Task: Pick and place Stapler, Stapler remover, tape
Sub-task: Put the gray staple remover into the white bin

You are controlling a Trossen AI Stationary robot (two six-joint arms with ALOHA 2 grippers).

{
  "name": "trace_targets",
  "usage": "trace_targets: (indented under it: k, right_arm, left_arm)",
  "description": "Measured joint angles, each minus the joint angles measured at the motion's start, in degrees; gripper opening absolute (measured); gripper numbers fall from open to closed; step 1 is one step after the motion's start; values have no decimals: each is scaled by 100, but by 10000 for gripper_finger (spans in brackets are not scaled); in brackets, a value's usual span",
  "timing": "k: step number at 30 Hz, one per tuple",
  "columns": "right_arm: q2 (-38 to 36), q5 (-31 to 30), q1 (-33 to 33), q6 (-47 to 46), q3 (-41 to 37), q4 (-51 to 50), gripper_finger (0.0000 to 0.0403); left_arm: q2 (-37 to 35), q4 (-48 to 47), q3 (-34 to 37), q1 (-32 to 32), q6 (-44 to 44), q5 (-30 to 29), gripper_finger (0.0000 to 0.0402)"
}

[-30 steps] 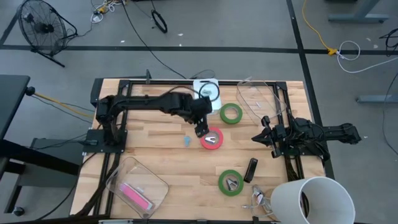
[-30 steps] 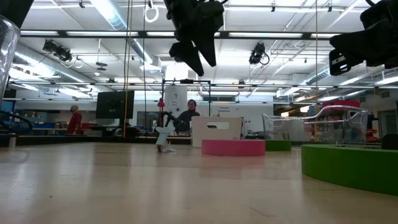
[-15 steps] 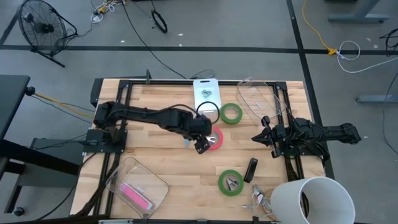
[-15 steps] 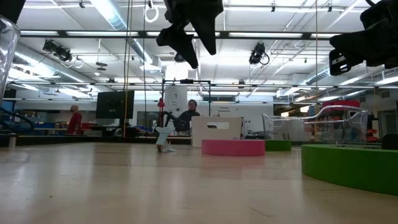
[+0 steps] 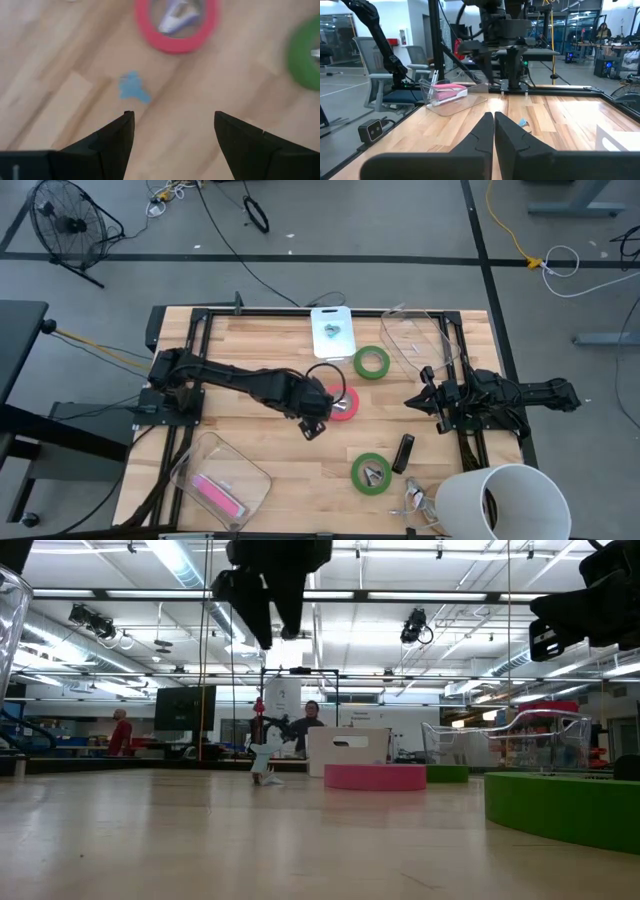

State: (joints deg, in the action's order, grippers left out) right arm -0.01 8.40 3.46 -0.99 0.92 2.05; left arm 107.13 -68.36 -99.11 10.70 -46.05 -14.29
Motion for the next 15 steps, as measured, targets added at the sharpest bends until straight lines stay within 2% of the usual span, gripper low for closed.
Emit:
trace_targets:
  k: [3, 10, 15]
  right_arm:
    - [0, 0, 0, 0, 1, 1, 20]
    - [0, 1, 0, 1, -1, -1, 20]
    - [0, 0, 0, 0, -1, 1, 20]
  left_arm:
    - [0, -119, 0, 13, -122, -254, 277]
    - [-96, -92, 65, 18, -99, -255, 277]
    - [-107, -73, 66, 58, 356, -269, 277]
